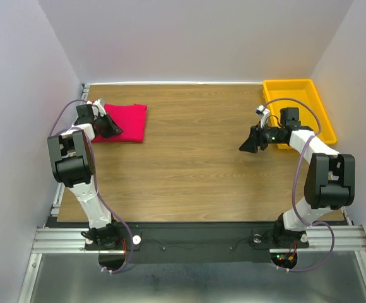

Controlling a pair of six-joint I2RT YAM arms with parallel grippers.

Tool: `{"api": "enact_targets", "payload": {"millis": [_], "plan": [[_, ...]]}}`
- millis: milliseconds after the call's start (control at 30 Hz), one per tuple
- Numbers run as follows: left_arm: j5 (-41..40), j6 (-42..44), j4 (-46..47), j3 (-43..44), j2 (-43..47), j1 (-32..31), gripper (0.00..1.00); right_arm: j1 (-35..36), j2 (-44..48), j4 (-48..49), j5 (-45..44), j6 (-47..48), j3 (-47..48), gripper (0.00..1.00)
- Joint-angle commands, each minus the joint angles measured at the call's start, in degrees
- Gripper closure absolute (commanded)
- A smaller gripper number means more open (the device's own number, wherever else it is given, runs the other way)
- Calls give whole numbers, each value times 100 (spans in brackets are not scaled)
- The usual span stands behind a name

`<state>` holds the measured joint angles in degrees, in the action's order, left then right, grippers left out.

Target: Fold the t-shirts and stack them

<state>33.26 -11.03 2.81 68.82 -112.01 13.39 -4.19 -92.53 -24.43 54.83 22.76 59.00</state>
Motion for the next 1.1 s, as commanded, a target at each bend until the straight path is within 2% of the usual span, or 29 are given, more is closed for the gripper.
{"api": "enact_targets", "payload": {"millis": [0, 133, 200, 233, 367, 400, 433, 500, 533, 600, 633, 700, 767, 800, 867, 933, 967, 1067], "plan": [[164, 66, 176, -62, 143, 32, 96, -47, 7, -54, 37, 123, 208, 38], [32, 13, 316, 123, 643, 41, 77, -56, 7, -71, 54, 123, 208, 38], [-47, -101, 465, 132, 1153, 32, 69, -47, 16, -80, 37, 141, 217, 38], [-65, -128, 614, 106, 1511, 41, 62, -47, 25, -80, 19, 149, 217, 37], [-274, -111, 984, -183, 2550, 24, 55, -56, 103, -98, -77, 220, 191, 37], [-398, -75, 1107, -341, 2831, 6, 54, -47, 182, -98, -104, 254, 182, 37], [-625, 55, 1412, -725, 3425, -38, 49, -47, 252, -98, -182, 307, 173, 37], [-828, 136, 1678, -1149, 4017, -47, 44, -56, 384, -98, -305, 343, 147, 37], [-908, 188, 1871, -1569, 4559, -47, 37, -47, 559, -98, -428, 351, 147, 37], [-1110, 215, 1951, -1932, 5063, -47, 29, -47, 779, -98, -787, 360, 138, 36], [-1128, 215, 1986, -2264, 5283, -38, 15, -47, 1007, -98, -929, 360, 129, 35], [-1224, 75, 2118, -2809, 5907, -38, 1, -47, 1298, -89, -1525, 299, 85, 31], [-1295, -223, 2154, -3110, 6383, -29, 1, -56, 1718, -80, -2104, 238, 50, 24], [-1147, -224, 2154, -3224, 6506, -38, 1, -56, 1851, -45, -2317, 202, 24, 10], [-631, -242, 2154, -3471, 6779, -38, 1, -74, 2194, 69, -3000, -278, -47, 0], [-312, -268, 2057, -3620, 6893, -47, 2, -100, 2371, 192, -3406, -675, -73, 0], [-154, -268, 2005, -3656, 6990, -47, 2, -117, 2519, 245, -3965, -1251, -108, 0], [-161, -163, 1776, -3832, 7157, -134, 2, -135, 2731, 481, -4707, -2072, -257, 0]]}}
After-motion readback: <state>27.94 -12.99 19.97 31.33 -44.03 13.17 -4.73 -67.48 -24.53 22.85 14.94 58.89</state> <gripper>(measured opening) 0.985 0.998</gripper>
